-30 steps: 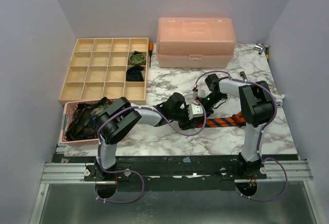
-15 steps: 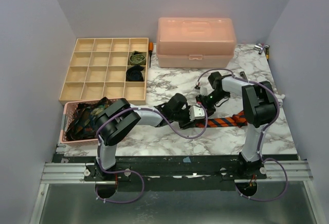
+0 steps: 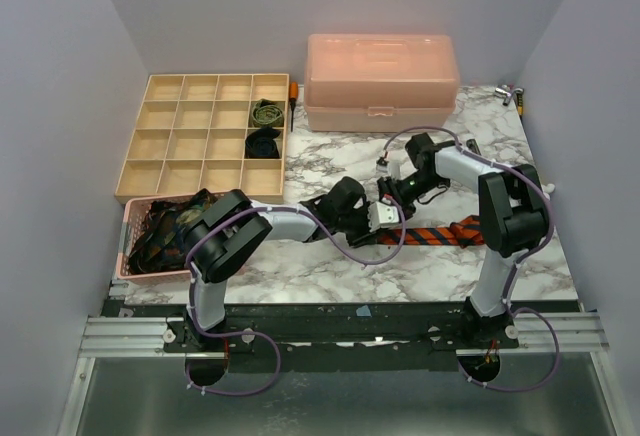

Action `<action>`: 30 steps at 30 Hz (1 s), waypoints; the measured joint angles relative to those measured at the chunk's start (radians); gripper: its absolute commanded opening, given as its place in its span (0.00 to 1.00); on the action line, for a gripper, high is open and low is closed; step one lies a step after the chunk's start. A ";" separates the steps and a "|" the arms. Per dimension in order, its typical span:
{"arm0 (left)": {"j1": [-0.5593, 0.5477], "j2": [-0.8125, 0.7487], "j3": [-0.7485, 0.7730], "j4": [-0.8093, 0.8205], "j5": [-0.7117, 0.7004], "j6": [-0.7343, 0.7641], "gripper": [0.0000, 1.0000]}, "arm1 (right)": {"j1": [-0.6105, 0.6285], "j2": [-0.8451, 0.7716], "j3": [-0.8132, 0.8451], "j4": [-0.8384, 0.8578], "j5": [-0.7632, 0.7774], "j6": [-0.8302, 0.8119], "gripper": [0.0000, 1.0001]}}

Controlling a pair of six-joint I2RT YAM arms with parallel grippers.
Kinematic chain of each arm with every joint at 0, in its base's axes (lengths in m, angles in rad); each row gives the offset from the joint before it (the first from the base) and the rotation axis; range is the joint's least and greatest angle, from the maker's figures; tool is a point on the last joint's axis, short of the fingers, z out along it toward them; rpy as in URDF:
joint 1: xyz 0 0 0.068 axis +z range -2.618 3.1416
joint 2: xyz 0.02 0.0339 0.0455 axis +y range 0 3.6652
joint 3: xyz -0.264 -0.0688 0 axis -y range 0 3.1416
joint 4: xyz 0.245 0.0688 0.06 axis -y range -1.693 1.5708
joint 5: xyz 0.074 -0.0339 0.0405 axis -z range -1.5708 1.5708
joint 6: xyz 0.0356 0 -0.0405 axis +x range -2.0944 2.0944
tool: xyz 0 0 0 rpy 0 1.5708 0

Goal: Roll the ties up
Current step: Roll the tie at the center of the board.

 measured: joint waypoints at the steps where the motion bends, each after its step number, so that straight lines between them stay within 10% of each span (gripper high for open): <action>1: 0.003 0.000 0.002 -0.003 -0.001 0.000 0.25 | 0.002 0.001 -0.002 0.011 0.000 0.011 0.46; 11: 0.009 -0.001 0.005 -0.015 -0.007 -0.007 0.25 | 0.003 -0.013 -0.137 0.227 -0.017 0.217 0.44; 18: 0.013 -0.001 0.005 -0.015 -0.008 -0.006 0.25 | 0.010 -0.015 -0.148 0.266 -0.018 0.239 0.00; 30: 0.013 -0.001 0.004 -0.013 -0.007 0.019 0.49 | -0.029 0.036 -0.135 0.226 -0.070 0.180 0.00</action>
